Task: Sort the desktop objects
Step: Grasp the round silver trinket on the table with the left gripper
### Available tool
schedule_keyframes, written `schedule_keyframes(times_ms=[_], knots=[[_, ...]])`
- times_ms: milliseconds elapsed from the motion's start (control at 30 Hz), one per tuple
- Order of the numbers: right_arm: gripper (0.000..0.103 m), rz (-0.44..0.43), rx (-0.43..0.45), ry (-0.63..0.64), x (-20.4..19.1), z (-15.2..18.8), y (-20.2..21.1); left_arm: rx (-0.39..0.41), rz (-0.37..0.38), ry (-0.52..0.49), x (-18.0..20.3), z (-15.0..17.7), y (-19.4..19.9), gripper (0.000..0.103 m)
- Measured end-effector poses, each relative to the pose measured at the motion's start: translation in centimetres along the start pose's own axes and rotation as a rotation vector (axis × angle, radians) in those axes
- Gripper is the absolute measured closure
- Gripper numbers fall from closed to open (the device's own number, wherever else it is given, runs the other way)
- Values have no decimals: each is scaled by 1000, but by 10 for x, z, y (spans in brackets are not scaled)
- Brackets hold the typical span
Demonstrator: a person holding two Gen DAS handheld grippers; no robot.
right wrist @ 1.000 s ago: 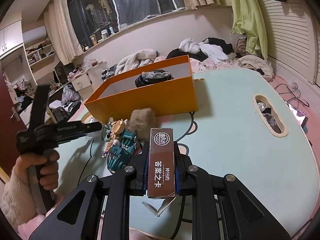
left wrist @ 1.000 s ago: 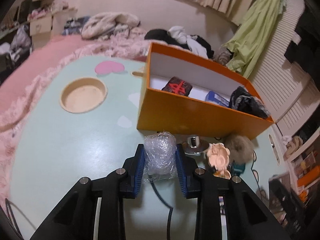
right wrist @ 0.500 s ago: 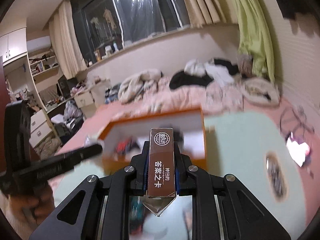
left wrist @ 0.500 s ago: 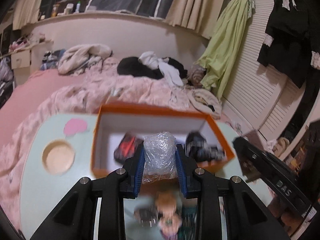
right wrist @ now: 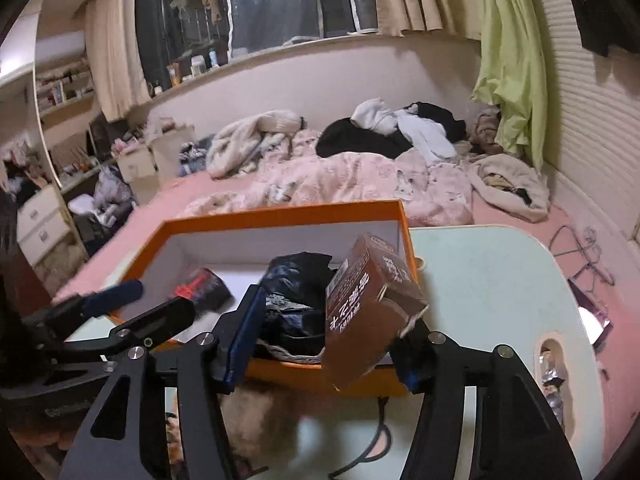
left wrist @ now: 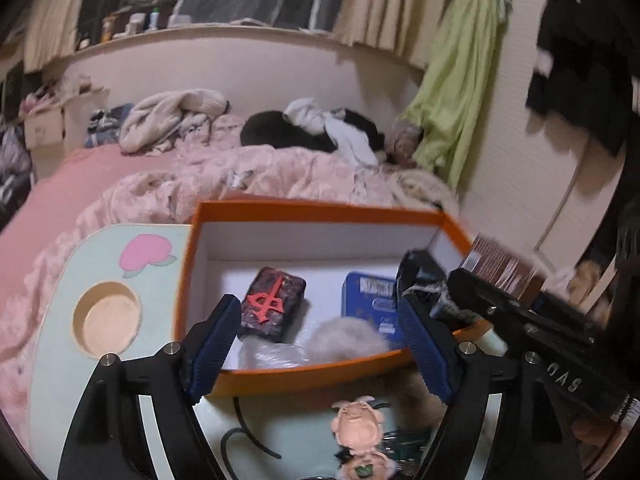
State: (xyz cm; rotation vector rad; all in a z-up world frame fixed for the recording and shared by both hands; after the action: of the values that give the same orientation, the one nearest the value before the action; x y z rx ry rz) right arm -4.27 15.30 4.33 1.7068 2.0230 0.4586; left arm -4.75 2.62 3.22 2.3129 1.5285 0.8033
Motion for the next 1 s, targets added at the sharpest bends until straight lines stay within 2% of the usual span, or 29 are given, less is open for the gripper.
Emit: schedule_keyframes(times_ms=[33,100,233,400,533,600,667,700,733,800,1000], knots=[[43,-9,16,-18,1,-4,4,21,3,16,-2,-2,10,22],[34,-18,72,-53,7,-11,23,41,12,25,-1,-4,22,18],[30,-31,95,-58,8,-12,47,38,6,2,3,10,49,14],[30,-39,11,-26,11,20,63,-43,-40,-47,5,59,66,14],[30,3,-32,17,16,52,70,-114,-75,-43,-1,90,65,14],[30,21,-58,30,18,68,68,-158,-125,-30,-10,102,59,13],[30,40,-116,21,21,84,58,-259,-177,3,-23,118,45,10],[30,47,-149,10,23,90,52,-282,-227,-27,-25,121,41,0],[29,54,-195,-6,26,97,42,-291,-231,-39,-24,122,37,0],[26,70,-204,-7,26,96,36,-300,-214,-62,-19,121,35,0],[24,67,-199,-2,24,95,29,-296,-209,-62,-20,120,37,0]])
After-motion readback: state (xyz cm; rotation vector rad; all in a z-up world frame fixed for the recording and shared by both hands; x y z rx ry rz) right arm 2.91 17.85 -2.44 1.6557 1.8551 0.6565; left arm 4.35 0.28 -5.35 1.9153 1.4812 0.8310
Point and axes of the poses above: each gripper's, at about its wrist camera, not at the fingertips, and y roughly against the way its jaws point, x to its right, z to its underside, the point moved 7 cm from there along -y, roughly the way its jaws point, and after that the axes turned 9 degrees about z, right-handed, at the moved point
